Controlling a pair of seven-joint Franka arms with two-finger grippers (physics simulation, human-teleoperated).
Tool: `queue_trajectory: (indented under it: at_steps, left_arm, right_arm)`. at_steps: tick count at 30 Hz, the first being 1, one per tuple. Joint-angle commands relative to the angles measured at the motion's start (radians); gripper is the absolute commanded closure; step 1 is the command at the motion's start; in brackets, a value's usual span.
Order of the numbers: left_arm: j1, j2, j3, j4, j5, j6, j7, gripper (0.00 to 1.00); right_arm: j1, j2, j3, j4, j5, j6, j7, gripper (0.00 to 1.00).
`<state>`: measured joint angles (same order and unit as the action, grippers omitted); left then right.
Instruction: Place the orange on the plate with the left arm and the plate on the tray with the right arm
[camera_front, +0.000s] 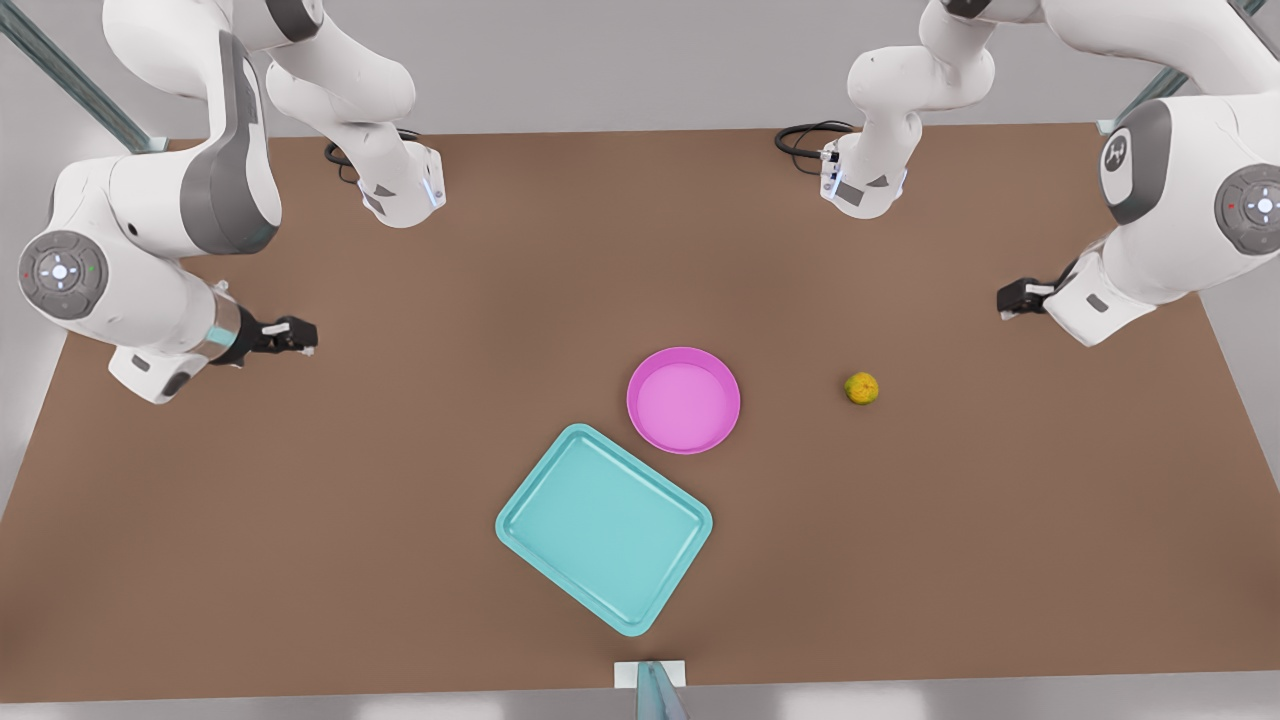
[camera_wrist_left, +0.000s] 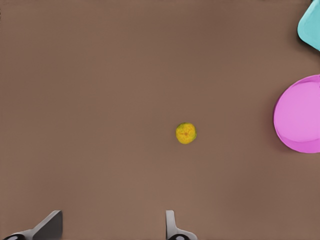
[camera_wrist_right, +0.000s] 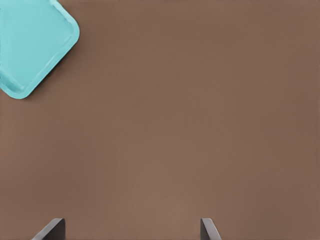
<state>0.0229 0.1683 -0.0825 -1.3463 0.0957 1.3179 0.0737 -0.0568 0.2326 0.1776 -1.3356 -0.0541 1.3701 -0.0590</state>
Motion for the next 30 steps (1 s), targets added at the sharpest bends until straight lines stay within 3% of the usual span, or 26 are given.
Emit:
queue_trajectory:
  at_steps: [1,4,6,9,13,30]
  left_arm:
    - [0.0,-0.001,0.0,-0.001,-0.001,0.06,0.031,0.0]
    - [-0.001,0.062,0.0,-0.042,-0.002,0.058,0.027,0.0]
    - [-0.024,0.198,-0.003,-0.188,-0.008,0.147,0.017,0.0]
    - [-0.069,0.241,-0.003,-0.491,-0.007,0.618,-0.089,0.0]
    - [-0.123,0.298,-0.003,-0.606,-0.008,0.883,-0.169,0.0]
    - [-0.13,0.375,0.001,-0.653,-0.005,0.854,-0.29,0.0]
  right_arm:
    - [0.0,0.001,0.0,0.001,0.0,0.076,-0.021,0.0]
    - [0.002,0.001,0.0,0.001,0.0,0.076,-0.018,0.0]
    - [0.002,0.002,0.0,-0.001,0.0,0.076,-0.018,0.0]
    - [-0.005,0.002,0.0,-0.002,-0.001,0.063,-0.018,0.0]
    - [-0.005,0.007,0.0,-0.002,0.0,0.063,-0.018,0.0]
    - [-0.005,0.008,0.002,-0.002,0.0,0.063,-0.018,0.0]
